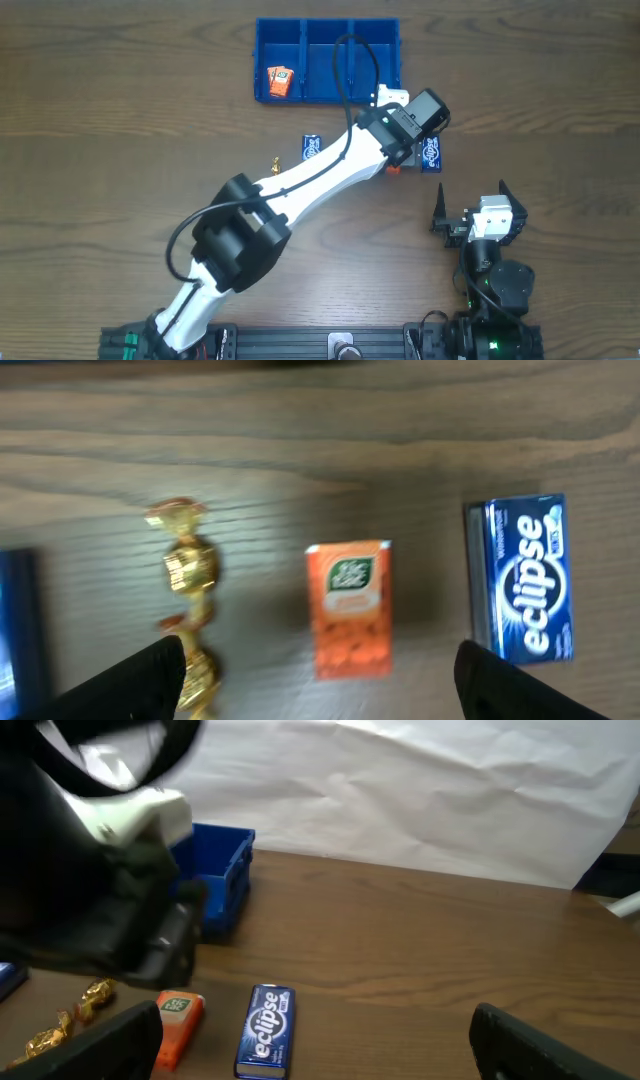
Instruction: Sort Candies Into Trays
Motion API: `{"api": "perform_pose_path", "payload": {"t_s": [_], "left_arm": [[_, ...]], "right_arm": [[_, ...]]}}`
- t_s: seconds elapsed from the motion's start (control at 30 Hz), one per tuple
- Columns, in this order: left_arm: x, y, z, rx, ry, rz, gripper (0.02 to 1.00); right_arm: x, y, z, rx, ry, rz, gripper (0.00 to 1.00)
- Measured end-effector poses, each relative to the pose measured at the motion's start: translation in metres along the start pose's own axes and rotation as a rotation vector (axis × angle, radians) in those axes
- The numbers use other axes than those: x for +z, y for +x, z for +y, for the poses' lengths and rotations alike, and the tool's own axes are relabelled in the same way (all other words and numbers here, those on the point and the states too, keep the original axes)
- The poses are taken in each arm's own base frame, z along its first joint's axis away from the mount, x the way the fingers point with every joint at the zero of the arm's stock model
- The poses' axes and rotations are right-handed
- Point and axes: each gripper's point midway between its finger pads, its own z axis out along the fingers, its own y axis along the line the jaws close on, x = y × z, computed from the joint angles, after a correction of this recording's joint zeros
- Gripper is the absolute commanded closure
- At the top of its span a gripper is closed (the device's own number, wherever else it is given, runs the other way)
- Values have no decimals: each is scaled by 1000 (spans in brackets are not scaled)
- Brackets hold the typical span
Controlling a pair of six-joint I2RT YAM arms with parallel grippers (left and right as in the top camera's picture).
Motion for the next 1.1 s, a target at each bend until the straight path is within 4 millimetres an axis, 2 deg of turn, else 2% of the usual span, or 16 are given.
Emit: {"api": "perform_pose_path", "payload": {"t_s": [0.13, 0.57, 0.7, 0.93, 1.1], "left_arm": [[16, 3, -6, -13, 18, 6, 145], [55, 17, -8, -13, 7, 33, 159], [58, 18, -7, -12, 1, 34, 213], [58, 17, -5, -22, -11, 22, 421], [58, 16, -4, -26, -14, 21, 454]], "right_arm": [[0, 0, 0, 0, 0, 0, 3], [0, 0, 0, 0, 0, 0, 3], [0, 0, 0, 0, 0, 0, 3], [0, 0, 0, 0, 0, 0, 3], [0, 0, 0, 0, 0, 0, 3]]}}
